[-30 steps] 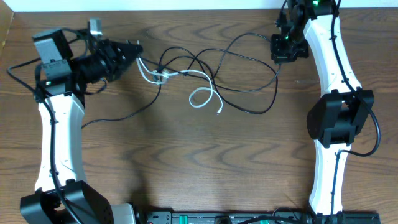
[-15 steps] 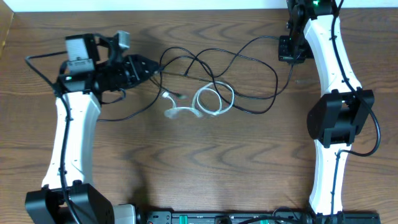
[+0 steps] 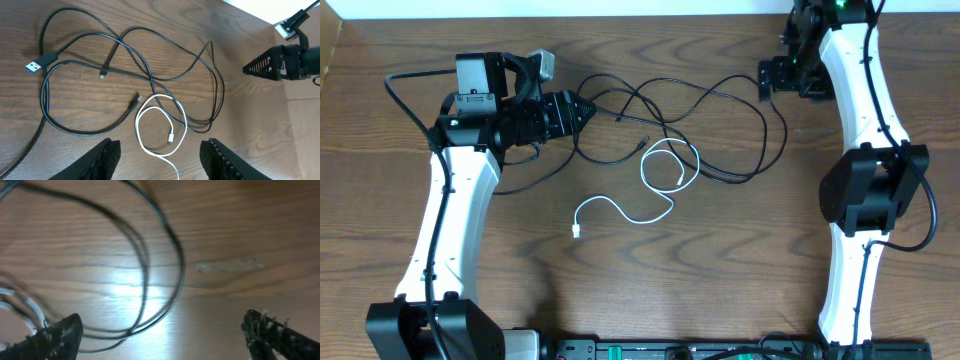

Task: Untangle cables

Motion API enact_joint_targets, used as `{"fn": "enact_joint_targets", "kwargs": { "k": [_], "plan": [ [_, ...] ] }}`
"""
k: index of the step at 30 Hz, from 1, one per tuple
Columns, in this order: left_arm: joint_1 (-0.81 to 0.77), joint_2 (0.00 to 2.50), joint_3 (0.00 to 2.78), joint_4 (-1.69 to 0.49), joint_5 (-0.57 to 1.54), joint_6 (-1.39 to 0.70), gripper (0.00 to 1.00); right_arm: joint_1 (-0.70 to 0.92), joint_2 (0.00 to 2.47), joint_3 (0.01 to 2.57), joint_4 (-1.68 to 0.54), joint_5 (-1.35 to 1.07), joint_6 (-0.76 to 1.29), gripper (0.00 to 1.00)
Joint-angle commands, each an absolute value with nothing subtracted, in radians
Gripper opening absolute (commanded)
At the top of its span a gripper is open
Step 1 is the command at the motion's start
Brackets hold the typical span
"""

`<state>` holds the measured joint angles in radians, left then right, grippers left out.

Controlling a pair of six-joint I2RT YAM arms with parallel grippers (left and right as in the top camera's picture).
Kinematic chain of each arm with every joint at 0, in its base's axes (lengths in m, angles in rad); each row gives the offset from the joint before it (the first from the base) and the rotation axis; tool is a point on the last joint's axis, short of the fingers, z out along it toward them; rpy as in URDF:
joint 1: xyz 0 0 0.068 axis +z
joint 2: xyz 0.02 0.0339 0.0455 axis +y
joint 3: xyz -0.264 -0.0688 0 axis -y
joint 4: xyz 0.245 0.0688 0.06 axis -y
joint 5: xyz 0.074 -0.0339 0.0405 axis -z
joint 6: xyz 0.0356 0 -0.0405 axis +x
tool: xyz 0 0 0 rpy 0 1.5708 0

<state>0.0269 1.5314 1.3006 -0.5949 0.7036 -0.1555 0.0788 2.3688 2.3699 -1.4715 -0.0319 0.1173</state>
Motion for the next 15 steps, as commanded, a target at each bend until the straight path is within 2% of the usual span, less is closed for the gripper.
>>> {"fn": "enact_joint_targets", "kwargs": {
  "k": [1,6,15],
  "plan": [
    [0.027,1.510,1.313,-0.594,0.691,-0.133,0.57,0.107,2.336,2.441,-1.478,-0.192,-0.022,0.99],
    [0.027,1.456,1.313,-0.595,0.691,-0.131,0.57,0.150,2.298,2.454,-1.499,-0.297,-0.042,0.98],
    [0.027,1.388,1.313,-0.667,0.613,-0.144,0.56,0.275,2.312,2.349,-1.590,-0.291,0.075,0.80]
  ]
}}
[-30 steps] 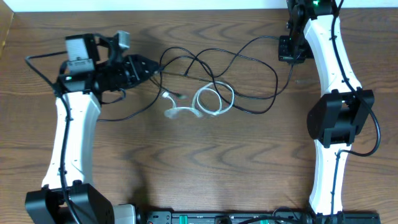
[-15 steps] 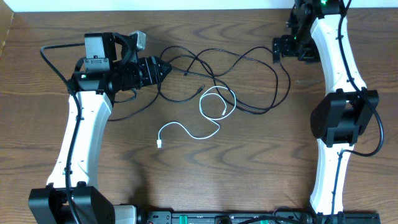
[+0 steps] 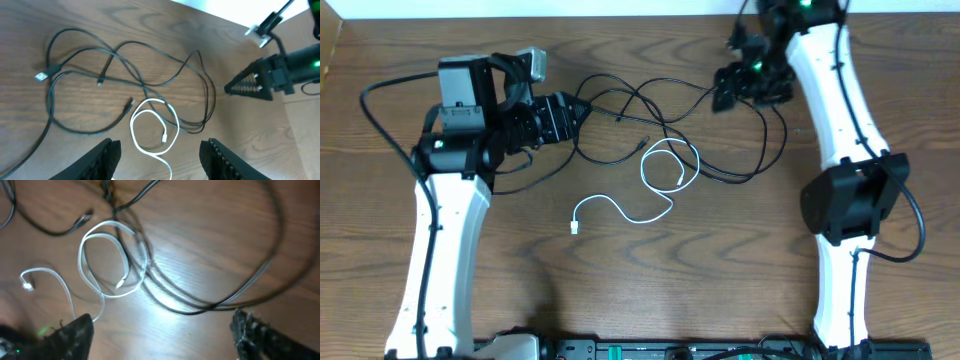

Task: Untangle cables

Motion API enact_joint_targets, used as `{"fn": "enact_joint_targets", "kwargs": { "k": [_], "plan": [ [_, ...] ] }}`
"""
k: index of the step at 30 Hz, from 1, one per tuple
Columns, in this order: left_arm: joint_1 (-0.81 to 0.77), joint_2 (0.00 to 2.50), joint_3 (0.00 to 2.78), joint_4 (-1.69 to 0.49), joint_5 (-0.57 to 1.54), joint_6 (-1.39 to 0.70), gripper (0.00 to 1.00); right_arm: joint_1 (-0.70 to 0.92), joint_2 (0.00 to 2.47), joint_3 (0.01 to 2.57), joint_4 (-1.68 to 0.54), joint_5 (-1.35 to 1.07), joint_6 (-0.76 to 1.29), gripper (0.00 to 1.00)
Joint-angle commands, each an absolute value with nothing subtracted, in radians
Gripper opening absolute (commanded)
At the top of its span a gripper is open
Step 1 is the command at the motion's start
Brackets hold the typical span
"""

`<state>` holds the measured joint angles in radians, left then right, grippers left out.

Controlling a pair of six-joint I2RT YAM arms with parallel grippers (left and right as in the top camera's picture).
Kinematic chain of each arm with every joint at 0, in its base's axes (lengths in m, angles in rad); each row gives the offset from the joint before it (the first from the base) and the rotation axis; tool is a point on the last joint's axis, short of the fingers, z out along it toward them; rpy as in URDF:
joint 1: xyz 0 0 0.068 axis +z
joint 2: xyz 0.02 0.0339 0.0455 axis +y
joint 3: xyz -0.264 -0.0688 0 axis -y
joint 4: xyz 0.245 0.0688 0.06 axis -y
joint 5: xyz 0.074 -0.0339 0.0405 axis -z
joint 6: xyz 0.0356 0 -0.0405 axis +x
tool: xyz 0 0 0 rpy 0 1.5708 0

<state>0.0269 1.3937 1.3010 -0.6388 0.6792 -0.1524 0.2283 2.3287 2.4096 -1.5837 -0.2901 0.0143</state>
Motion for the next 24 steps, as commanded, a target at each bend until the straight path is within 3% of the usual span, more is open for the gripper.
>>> {"fn": "enact_joint_targets", "kwargs": {
  "k": [1,5,9,17,24],
  "plan": [
    [0.027,1.388,1.313,-0.678,0.595,-0.144,0.56,0.292,2.312,2.320,-1.587,-0.268,0.096,0.79],
    [0.027,1.390,1.313,-0.711,0.523,-0.144,0.57,0.347,2.312,2.193,-1.551,-0.215,0.190,0.58],
    [0.027,1.390,1.313,-0.718,0.479,-0.144,0.56,0.393,2.312,2.108,-1.504,-0.215,0.262,0.57],
    [0.027,1.391,1.313,-0.725,0.451,-0.144,0.56,0.490,2.312,2.001,-1.435,-0.068,0.445,0.36],
    [0.027,1.392,1.313,-0.745,0.451,-0.143,0.56,0.530,2.312,1.854,-1.283,-0.053,0.501,0.33]
  ]
}}
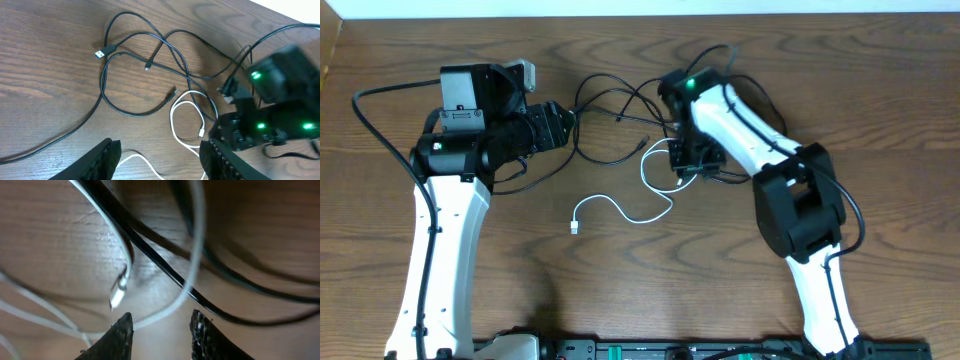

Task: Untangle cables
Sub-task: 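Lower the right gripper to the center and grip the white cable, then lift the white cable with the right gripper and carry it off right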

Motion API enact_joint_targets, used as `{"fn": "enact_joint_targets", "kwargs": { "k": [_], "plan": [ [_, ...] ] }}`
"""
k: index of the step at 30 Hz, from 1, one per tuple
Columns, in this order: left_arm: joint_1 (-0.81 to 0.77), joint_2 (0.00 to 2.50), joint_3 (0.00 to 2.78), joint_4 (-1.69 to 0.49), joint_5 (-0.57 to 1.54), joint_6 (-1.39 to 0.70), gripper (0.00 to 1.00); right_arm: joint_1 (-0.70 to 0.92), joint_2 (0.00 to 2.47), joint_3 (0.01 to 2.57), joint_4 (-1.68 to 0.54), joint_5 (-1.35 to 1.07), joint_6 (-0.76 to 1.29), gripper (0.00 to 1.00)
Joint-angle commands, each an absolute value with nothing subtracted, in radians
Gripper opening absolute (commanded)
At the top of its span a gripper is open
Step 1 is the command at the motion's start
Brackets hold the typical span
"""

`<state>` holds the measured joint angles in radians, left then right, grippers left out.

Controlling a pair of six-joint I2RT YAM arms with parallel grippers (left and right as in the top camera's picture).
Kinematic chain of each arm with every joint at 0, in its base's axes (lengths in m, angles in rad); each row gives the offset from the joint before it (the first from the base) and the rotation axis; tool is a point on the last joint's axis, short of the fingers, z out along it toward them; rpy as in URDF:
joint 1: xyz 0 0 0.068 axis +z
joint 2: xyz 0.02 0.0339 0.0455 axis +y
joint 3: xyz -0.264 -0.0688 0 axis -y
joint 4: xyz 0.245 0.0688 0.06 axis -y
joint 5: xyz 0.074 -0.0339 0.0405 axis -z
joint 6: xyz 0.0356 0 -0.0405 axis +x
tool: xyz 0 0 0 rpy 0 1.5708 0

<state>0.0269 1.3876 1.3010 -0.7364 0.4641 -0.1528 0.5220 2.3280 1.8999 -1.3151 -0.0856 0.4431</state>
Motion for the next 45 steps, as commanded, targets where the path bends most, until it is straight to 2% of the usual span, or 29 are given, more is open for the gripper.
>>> {"fn": "enact_joint_targets", "kwargs": {
  "k": [1,10,17,24,27,30,32,38,42,45],
  "plan": [
    [0.027,1.392,1.313,-0.748,0.451,-0.143,0.57,0.531,2.312,1.842,-1.268,-0.055,0.501,0.33],
    [0.027,1.392,1.313,-0.759,0.451,-0.143,0.56,0.531,2.312,1.819,-1.184,-0.059,0.505,0.37],
    [0.027,1.392,1.313,-0.758,0.451,-0.143,0.56,0.531,2.312,1.815,-1.140,-0.058,0.521,0.44],
    [0.027,1.396,1.313,-0.758,0.451,-0.143,0.56,0.531,2.312,1.784,-1.109,-0.059,0.528,0.43],
    [0.027,1.406,1.313,-0.759,0.451,-0.143,0.56,0.531,2.312,1.783,-1.110,-0.059,0.527,0.34],
    [0.027,1.420,1.313,-0.759,0.451,-0.143,0.56,0.529,2.312,1.783,-1.113,-0.059,0.513,0.18],
    [0.027,1.427,1.313,-0.759,0.451,-0.143,0.56,0.525,2.307,1.798,-1.132,-0.062,0.457,0.01],
    [0.027,1.438,1.313,-0.757,0.451,-0.143,0.56,0.493,2.252,1.997,-1.297,-0.063,0.326,0.01],
    [0.027,1.438,1.313,-0.757,0.451,-0.143,0.56,0.453,2.184,2.252,-1.394,-0.129,0.186,0.01],
    [0.027,1.438,1.313,-0.757,0.451,-0.143,0.56,0.422,2.136,2.419,-1.418,-0.149,0.166,0.01]
  ]
}}
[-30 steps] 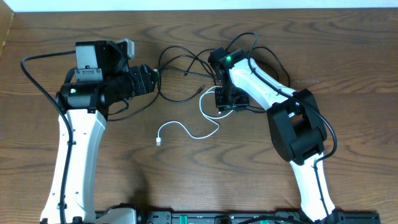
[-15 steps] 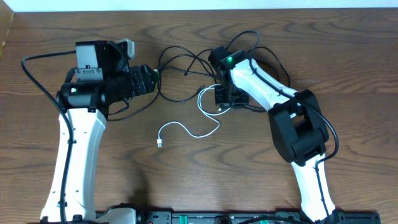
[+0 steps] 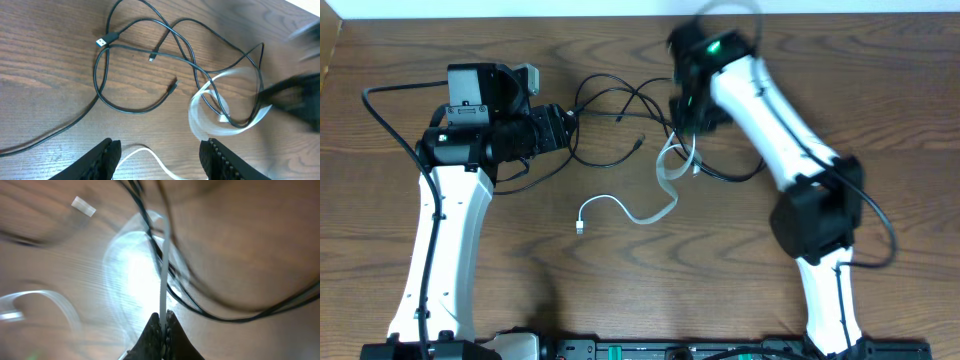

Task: Untangle cables
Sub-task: 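Lift the white cable with the right gripper and carry it off right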

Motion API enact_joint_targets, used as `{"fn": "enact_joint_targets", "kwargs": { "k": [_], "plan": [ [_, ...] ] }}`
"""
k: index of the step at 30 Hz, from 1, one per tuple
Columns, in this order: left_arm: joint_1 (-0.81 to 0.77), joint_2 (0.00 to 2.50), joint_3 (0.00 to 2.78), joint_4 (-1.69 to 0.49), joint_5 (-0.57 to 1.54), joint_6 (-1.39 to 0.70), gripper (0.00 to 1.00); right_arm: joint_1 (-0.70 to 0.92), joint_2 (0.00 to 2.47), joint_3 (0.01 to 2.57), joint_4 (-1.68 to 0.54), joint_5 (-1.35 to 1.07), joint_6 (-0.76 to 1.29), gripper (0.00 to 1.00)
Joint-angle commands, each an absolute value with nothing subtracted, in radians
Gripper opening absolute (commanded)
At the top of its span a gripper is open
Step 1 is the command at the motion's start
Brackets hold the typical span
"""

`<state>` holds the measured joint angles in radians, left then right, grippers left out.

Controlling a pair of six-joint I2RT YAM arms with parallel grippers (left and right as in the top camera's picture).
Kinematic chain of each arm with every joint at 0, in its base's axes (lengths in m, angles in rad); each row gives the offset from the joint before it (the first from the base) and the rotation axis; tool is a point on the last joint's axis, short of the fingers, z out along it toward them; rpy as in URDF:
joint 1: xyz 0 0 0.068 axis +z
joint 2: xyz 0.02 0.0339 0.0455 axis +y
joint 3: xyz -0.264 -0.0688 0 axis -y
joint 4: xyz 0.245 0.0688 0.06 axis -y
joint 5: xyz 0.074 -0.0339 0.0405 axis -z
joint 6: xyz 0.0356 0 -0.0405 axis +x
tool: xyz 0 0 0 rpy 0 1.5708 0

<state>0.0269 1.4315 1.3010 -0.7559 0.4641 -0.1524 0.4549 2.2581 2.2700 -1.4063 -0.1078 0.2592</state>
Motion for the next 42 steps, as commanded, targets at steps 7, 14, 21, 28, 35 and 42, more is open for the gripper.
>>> {"fn": "enact_joint_targets", "kwargs": {
  "k": [7,14,21,28,35,42],
  "plan": [
    [0.027,1.438,1.313,-0.754,0.451,-0.143,0.56,0.353,2.024,2.652,-1.320,-0.153,0.123,0.01],
    [0.027,1.438,1.313,-0.754,0.451,-0.143,0.57,0.319,1.929,2.689,-1.071,-0.148,0.114,0.01],
    [0.027,1.439,1.313,-0.754,0.451,-0.142,0.56,0.295,1.889,2.689,-0.800,-0.149,0.150,0.01],
    [0.027,1.439,1.313,-0.746,0.451,-0.142,0.57,0.294,1.878,2.689,-0.688,0.023,0.186,0.01],
    [0.027,1.439,1.313,-0.739,0.451,-0.142,0.56,0.270,1.875,2.688,-0.652,0.227,0.087,0.01],
    [0.027,1.455,1.313,-0.740,0.451,-0.143,0.56,0.090,1.953,2.688,-0.879,0.117,0.051,0.01]
  ]
}}
